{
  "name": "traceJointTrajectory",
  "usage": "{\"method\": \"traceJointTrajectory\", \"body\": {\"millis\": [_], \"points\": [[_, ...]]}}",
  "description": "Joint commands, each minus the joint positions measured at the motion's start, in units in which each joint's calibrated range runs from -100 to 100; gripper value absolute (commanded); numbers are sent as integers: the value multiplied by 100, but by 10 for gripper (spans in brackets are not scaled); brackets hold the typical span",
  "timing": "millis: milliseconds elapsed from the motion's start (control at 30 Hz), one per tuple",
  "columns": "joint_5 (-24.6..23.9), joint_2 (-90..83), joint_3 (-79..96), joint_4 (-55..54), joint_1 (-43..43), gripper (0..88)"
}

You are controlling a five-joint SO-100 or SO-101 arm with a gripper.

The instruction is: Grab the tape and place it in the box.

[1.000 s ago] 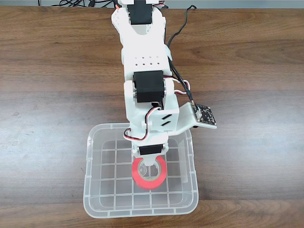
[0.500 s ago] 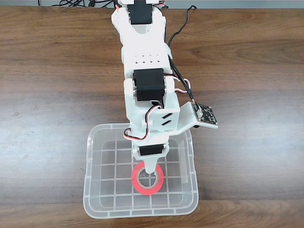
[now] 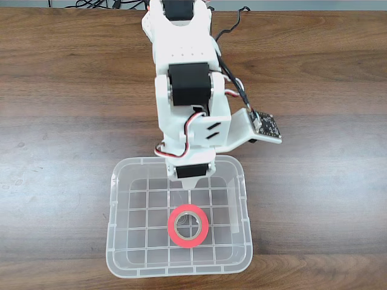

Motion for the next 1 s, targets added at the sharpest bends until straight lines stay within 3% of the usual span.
{"method": "traceJointTrajectory", "body": {"millis": [0,233,700,967], "points": [[-18,-1619,-463,914,32,13],[19,-3164,448,1034,10,12],[14,-7822,6589,923,-12,13],[19,-9656,9891,-661,83,12]]}}
